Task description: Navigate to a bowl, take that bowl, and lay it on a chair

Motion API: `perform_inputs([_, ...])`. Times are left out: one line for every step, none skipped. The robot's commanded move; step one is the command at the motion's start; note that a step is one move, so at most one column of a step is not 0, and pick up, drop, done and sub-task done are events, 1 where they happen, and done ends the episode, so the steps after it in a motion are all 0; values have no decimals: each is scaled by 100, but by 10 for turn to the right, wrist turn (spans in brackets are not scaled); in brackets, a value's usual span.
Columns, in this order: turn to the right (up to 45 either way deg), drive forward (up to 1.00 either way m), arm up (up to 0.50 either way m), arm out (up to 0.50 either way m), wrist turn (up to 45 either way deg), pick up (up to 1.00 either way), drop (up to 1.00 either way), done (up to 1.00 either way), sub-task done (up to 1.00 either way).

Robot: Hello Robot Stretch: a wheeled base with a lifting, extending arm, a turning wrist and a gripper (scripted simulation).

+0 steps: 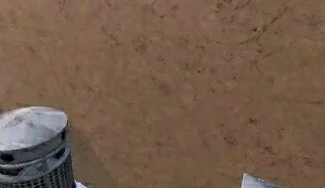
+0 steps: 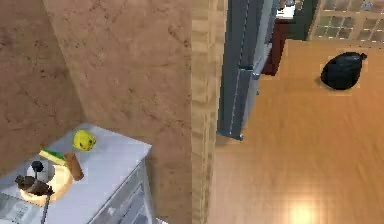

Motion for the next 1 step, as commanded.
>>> perform_inputs([-360, 0, 0, 0, 0, 0, 0, 0, 0])
